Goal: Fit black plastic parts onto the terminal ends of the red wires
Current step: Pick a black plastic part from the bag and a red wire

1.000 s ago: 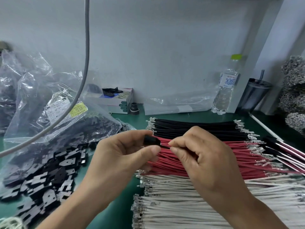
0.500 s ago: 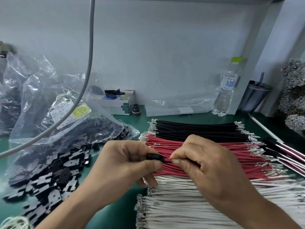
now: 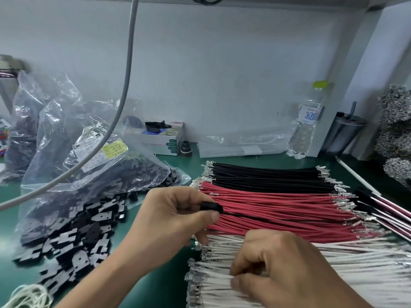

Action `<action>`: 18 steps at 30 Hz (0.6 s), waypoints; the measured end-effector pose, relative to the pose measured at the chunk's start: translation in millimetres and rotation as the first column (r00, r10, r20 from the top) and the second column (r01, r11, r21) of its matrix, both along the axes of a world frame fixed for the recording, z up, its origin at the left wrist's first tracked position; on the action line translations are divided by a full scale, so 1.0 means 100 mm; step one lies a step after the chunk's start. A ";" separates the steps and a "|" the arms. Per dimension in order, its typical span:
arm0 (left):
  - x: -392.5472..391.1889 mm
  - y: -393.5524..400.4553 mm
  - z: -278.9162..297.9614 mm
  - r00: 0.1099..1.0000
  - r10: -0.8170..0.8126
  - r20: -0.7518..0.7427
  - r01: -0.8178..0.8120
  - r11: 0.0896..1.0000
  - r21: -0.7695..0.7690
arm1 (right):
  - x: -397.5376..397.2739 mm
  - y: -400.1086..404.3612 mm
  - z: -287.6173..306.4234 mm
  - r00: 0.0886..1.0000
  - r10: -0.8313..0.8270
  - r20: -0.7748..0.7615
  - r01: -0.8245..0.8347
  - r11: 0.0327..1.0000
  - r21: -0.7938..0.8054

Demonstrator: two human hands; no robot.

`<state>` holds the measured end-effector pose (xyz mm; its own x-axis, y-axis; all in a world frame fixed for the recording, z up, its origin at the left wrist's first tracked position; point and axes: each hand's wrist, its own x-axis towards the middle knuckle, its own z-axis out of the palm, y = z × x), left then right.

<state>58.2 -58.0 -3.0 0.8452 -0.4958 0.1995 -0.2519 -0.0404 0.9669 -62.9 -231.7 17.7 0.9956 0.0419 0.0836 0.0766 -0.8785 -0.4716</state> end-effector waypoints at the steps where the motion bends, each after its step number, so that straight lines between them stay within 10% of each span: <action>1: 0.01 0.00 0.00 1.000 0.003 -0.003 -0.003 1.000 0.002 | 0.01 -0.01 0.01 1.000 0.003 -0.011 -0.003 1.000 0.024; 18: 0.05 0.04 0.03 0.989 -0.070 -0.130 0.060 0.995 -0.081 | 0.07 -0.16 0.00 0.844 -0.216 0.490 0.142 0.972 0.185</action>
<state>63.6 -54.0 -0.3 0.8333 -0.5378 0.1278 -0.1215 0.0474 0.9915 -55.6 -247.9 17.9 0.8033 -0.1820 0.5670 0.1839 -0.8298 -0.5269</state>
